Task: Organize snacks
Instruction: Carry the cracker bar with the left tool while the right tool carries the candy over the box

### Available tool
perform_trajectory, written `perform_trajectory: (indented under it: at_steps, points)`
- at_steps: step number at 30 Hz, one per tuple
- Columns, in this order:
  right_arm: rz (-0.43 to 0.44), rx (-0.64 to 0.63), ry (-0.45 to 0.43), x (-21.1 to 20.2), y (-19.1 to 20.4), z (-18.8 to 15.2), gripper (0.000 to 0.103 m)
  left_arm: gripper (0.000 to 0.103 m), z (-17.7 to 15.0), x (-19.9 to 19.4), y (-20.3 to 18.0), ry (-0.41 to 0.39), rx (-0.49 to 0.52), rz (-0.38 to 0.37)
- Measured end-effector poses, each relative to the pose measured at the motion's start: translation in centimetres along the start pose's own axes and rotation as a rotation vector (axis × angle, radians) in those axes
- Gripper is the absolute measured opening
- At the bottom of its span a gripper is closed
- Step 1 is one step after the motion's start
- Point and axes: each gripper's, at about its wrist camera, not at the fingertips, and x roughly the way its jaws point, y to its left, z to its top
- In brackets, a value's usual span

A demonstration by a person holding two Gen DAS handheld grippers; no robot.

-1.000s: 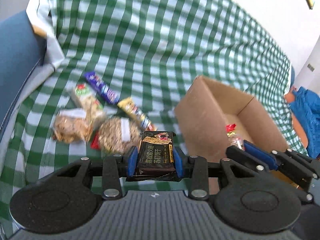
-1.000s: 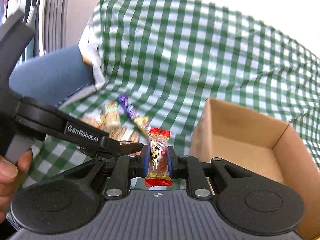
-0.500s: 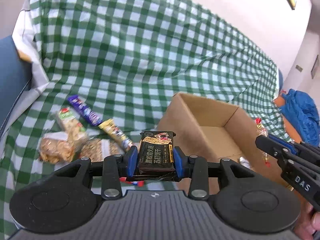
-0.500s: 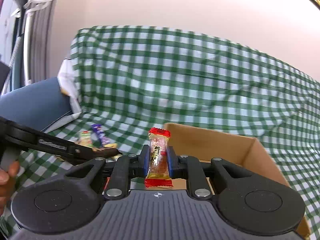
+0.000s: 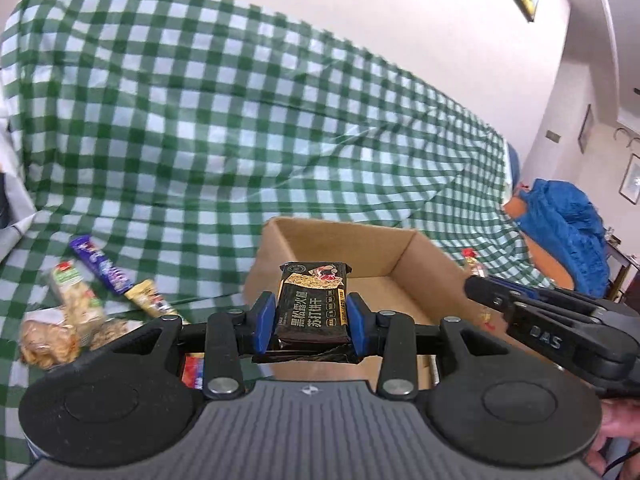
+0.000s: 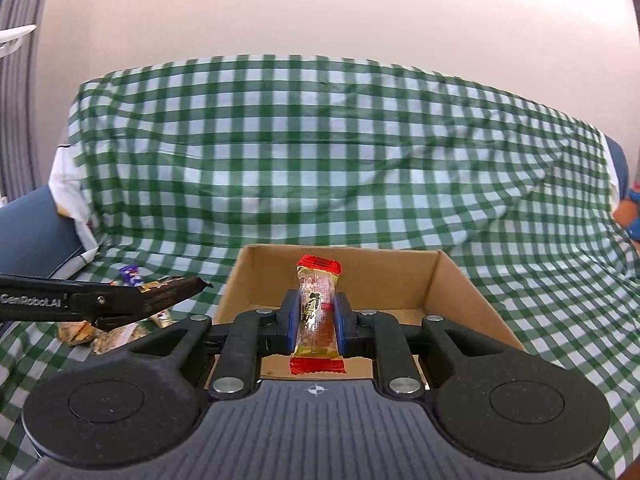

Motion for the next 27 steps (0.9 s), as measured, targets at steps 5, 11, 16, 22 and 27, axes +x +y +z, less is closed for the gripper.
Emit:
perform_trajectory:
  at_steps: [5,11,16,22,27]
  points:
    - [-0.036,0.029,-0.010,0.1,-0.8,0.2,0.019,0.043,-0.1,0.3,-1.6,-0.018,0.011,-0.035]
    - [-0.077,0.073,-0.013,0.1,-1.8,0.3,0.019,0.043,-0.2,0.3,-2.8,-0.043,0.007,-0.068]
    - [-0.110,0.103,-0.011,0.0,-2.6,0.2,0.019,0.043,-0.3,0.5,-3.7,-0.050,0.000,-0.085]
    - [-0.148,0.131,-0.016,0.0,-3.3,0.2,0.019,0.043,-0.5,0.8,-4.5,-0.051,0.011,-0.112]
    - [-0.169,0.154,-0.017,0.1,-3.8,0.2,0.019,0.043,-0.8,0.9,-5.2,-0.048,0.032,-0.130]
